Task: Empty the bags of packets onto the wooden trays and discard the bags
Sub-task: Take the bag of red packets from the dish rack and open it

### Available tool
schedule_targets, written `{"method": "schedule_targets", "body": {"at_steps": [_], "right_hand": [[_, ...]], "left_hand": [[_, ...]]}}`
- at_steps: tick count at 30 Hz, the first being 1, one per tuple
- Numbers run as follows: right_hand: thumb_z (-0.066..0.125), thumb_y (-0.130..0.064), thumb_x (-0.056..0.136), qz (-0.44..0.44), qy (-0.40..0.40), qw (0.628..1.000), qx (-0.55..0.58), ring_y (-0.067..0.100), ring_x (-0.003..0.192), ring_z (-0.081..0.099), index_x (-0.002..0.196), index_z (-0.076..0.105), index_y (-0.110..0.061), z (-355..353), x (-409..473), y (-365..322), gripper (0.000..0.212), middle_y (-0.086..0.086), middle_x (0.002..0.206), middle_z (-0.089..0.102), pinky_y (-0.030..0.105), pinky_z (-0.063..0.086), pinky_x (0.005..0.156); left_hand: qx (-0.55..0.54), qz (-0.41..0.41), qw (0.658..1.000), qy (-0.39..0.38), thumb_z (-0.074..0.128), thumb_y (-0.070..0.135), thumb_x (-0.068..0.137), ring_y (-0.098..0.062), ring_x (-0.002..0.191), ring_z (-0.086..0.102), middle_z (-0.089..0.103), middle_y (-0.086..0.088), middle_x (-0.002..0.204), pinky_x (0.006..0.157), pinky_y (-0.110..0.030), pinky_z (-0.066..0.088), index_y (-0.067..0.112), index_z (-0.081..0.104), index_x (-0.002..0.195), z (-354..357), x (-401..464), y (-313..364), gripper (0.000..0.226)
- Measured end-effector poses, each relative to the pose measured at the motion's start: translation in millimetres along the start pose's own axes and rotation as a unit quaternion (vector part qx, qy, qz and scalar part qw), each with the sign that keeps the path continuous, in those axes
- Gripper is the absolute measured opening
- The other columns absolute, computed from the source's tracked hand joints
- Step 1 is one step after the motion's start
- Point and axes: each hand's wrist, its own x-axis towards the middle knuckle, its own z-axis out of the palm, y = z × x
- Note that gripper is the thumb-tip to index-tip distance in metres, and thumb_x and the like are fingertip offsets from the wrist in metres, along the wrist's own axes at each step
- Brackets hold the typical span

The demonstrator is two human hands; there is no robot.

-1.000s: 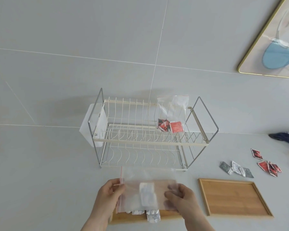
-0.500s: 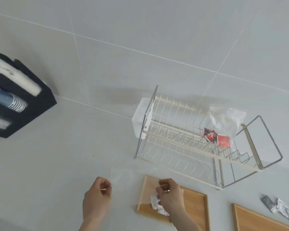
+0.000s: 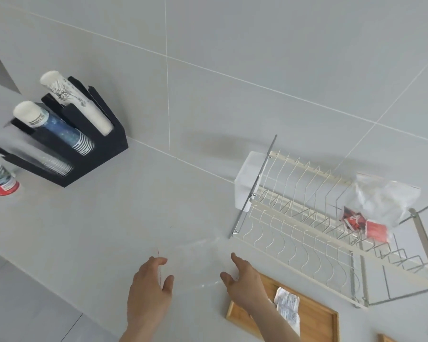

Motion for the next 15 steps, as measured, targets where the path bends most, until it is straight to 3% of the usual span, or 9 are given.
{"method": "schedule_targets", "body": {"at_steps": [3, 6, 8, 11, 15], "right_hand": [[0.061, -0.040, 0.095, -0.010, -0.004, 1.000, -0.028, 0.018, 0.136, 0.051, 0.146, 0.050, -0.024, -18.9, -11.2, 8.4, 0.055, -0.003, 0.148, 0.053, 0.031, 0.040, 0.112], [0.064, -0.046, 0.090, -0.013, -0.038, 0.998, -0.046, 0.014, 0.111, 0.066, 0.133, 0.063, -0.029, -48.6, -26.5, 19.4, 0.047, -0.004, 0.128, 0.068, 0.029, 0.050, 0.100], [0.064, -0.049, 0.089, -0.022, -0.064, 0.996, -0.057, 0.012, 0.099, 0.067, 0.129, 0.065, -0.031, -73.7, -40.3, 25.8, 0.044, -0.008, 0.117, 0.072, 0.027, 0.051, 0.096], [0.063, -0.052, 0.088, -0.027, -0.051, 0.996, -0.061, 0.011, 0.099, 0.069, 0.126, 0.065, -0.034, -115.8, -61.9, 39.1, 0.043, -0.012, 0.111, 0.072, 0.027, 0.052, 0.095], [0.063, -0.057, 0.087, -0.026, 0.025, 0.999, -0.025, 0.004, 0.098, 0.070, 0.122, 0.065, -0.040, -175.4, -92.1, 60.6, 0.039, -0.013, 0.111, 0.072, 0.025, 0.056, 0.092]], "left_hand": [[0.034, 0.060, 0.996, -0.049, 0.060, 0.033, 0.094, -0.012, 0.120, 0.054, 0.059, 0.015, 0.126, 0.089, -0.028, 0.046, 0.034, 0.054, 0.124, 4.4, -2.2, 20.1, 0.031], [0.051, 0.134, 0.980, -0.140, 0.056, 0.041, 0.094, -0.002, 0.120, 0.055, 0.060, 0.023, 0.122, 0.094, -0.024, 0.046, 0.041, 0.052, 0.116, 13.8, -3.5, 49.1, 0.022], [0.063, 0.179, 0.959, -0.209, 0.056, 0.046, 0.093, 0.002, 0.116, 0.057, 0.062, 0.025, 0.119, 0.096, -0.024, 0.047, 0.047, 0.049, 0.106, 18.7, -6.5, 76.5, 0.015], [0.065, 0.243, 0.921, -0.297, 0.058, 0.049, 0.088, 0.005, 0.105, 0.062, 0.065, 0.028, 0.108, 0.095, -0.024, 0.049, 0.049, 0.049, 0.098, 26.0, -13.0, 125.0, 0.013], [0.004, 0.289, 0.879, -0.379, 0.063, 0.053, 0.081, 0.007, 0.089, 0.068, 0.071, 0.025, 0.099, 0.086, -0.017, 0.054, 0.042, 0.063, 0.100, 33.4, -29.2, 193.0, 0.021]]}}
